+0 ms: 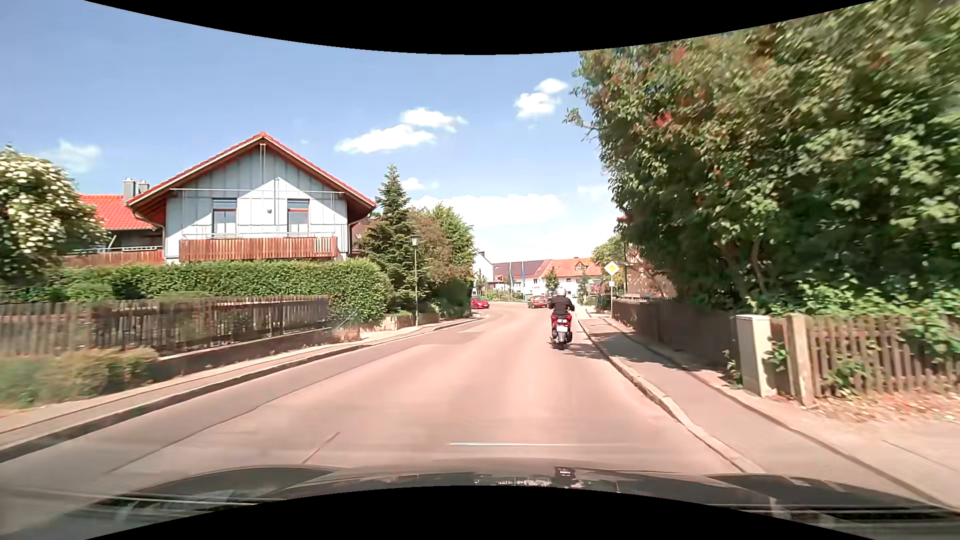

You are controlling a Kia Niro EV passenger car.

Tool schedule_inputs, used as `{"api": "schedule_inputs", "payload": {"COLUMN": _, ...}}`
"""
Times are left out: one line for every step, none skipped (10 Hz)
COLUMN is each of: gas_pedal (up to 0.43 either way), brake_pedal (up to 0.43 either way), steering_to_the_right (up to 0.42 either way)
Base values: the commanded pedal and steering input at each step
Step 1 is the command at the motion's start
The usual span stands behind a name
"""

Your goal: Follow the waypoints while adhering to traffic rules and regulations

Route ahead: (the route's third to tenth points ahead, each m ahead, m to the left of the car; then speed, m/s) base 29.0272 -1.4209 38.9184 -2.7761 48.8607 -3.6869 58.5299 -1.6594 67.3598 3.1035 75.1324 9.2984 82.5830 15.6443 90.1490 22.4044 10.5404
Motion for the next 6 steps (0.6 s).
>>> {"api": "schedule_inputs", "payload": {"gas_pedal": 0.059, "brake_pedal": 0.012, "steering_to_the_right": 0.043}}
{"api": "schedule_inputs", "payload": {"gas_pedal": 0.059, "brake_pedal": 0.012, "steering_to_the_right": 0.043}}
{"api": "schedule_inputs", "payload": {"gas_pedal": 0.059, "brake_pedal": 0.012, "steering_to_the_right": 0.043}}
{"api": "schedule_inputs", "payload": {"gas_pedal": 0.047, "brake_pedal": 0.012, "steering_to_the_right": 0.043}}
{"api": "schedule_inputs", "payload": {"gas_pedal": 0.028, "brake_pedal": 0.012, "steering_to_the_right": 0.043}}
{"api": "schedule_inputs", "payload": {"gas_pedal": 0.039, "brake_pedal": 0.012, "steering_to_the_right": 0.041}}
